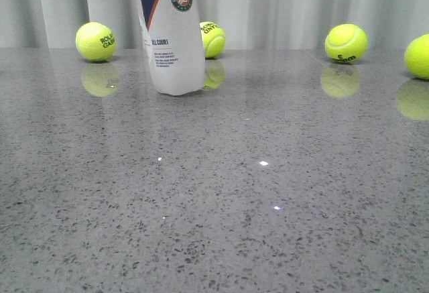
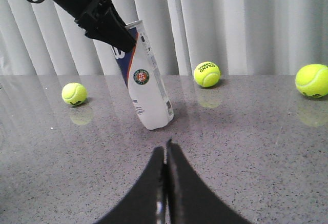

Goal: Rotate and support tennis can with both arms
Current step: 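Lower the upright can onto the table and release the left gripper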

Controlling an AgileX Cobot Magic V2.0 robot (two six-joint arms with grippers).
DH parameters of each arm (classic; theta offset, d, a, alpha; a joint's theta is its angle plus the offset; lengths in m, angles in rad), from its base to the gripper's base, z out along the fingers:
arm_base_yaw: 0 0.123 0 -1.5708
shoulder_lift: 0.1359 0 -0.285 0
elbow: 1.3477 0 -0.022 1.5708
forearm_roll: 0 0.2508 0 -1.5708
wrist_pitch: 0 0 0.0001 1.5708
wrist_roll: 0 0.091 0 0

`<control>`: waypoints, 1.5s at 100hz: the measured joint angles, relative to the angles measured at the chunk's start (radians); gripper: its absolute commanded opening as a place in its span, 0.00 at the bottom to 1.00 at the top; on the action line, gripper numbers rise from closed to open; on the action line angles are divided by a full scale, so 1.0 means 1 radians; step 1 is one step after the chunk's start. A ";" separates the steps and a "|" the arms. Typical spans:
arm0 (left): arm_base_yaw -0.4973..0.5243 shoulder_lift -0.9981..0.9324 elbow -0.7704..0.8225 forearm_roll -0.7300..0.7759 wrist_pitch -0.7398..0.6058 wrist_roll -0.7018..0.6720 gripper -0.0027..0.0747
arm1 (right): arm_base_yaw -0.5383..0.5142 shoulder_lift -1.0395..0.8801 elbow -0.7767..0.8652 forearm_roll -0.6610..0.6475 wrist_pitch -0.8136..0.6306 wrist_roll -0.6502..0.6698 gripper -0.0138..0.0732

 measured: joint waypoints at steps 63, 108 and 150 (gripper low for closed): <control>0.002 -0.049 -0.090 -0.041 -0.044 -0.051 0.01 | 0.000 0.000 0.000 0.000 0.000 0.000 0.09; 0.072 -0.304 0.166 -0.074 -0.024 -0.111 0.01 | 0.000 0.000 0.000 0.000 0.000 0.000 0.09; 0.082 -0.770 0.770 -0.082 -0.333 -0.130 0.01 | 0.000 0.000 0.000 0.000 0.000 0.000 0.09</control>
